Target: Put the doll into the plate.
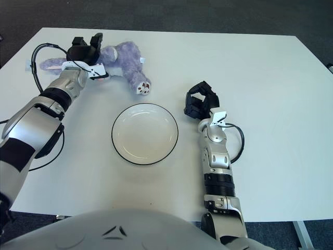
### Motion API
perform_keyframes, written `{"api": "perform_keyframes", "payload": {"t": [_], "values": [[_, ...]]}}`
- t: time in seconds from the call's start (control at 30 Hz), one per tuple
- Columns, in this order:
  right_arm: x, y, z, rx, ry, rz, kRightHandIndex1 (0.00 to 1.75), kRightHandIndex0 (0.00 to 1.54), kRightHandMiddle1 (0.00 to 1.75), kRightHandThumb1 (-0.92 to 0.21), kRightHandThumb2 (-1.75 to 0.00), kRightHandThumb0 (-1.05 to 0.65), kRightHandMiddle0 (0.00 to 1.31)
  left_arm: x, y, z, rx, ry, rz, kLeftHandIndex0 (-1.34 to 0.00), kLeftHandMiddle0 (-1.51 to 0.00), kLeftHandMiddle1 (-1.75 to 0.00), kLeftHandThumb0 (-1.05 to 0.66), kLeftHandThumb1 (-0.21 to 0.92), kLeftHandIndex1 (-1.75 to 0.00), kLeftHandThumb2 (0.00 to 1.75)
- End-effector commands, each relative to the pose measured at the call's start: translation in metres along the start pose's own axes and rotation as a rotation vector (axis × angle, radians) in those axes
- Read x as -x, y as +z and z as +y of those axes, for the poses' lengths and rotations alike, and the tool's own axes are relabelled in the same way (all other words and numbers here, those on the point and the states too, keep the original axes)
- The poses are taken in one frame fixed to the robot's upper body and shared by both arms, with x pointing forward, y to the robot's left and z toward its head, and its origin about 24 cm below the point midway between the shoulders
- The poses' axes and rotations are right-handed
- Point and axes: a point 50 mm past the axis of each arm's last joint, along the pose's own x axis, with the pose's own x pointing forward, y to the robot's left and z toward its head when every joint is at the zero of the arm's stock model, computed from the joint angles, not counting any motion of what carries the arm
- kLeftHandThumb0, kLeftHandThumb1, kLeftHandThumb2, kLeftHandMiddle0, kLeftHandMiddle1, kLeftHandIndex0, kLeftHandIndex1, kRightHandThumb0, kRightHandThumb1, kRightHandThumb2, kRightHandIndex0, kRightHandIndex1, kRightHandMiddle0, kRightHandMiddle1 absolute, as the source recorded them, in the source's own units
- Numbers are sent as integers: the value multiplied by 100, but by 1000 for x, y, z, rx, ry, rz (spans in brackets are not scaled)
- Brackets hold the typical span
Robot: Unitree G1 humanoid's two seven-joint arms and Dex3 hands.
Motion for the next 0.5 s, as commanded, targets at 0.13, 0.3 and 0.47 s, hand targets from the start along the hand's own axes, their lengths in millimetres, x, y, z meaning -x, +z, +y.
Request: {"api": "perform_keyframes", "payload": {"t": [0.13,0.3,0.47], "values": [[11,-24,-3,1,-3,117,175,117,175,-46,-114,-44,50,-1,2,-1,-38,-56,-22,0,0,-104,-77,46,-3,72],[12,-24,-3,7,-4,118,175,117,175,-46,-114,-44,50,-1,2,-2,-43,-110,-35,0,-2,-136,-80,45,-18,72],[12,-23,-2,9,1,119,175,117,175,-46,-114,-44,50,-2,2,-4,-28,-197,-42,0,-23,-169,-79,40,-49,73]]}}
